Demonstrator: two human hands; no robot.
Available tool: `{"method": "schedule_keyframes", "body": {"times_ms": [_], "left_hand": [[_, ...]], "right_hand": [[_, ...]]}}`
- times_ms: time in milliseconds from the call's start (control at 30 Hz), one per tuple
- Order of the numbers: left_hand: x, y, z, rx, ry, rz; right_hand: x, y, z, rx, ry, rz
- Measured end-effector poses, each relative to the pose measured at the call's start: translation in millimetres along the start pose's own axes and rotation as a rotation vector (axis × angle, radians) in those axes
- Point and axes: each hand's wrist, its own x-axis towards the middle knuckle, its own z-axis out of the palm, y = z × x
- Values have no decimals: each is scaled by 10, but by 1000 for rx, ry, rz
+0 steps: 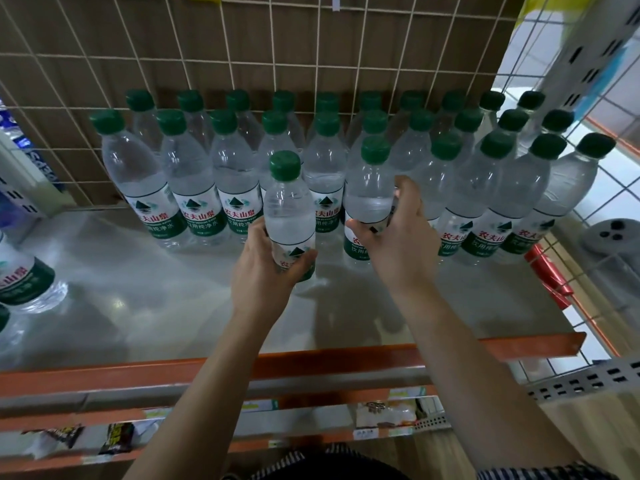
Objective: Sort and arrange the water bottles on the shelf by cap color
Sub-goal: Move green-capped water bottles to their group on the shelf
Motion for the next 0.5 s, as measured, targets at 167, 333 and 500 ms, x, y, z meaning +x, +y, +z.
{"method": "schedule_keyframes", "body": {"times_ms": [167, 333, 500], "left_hand": [[16, -27, -9, -2, -12, 19], [40, -21, 2, -7, -22, 20], [28, -14, 7, -21, -19, 11]], "right_hand": [[-52, 13, 6, -67, -10, 10], [-126, 58, 24, -49, -10, 4], [-116, 105, 45, -48, -2, -20]]}}
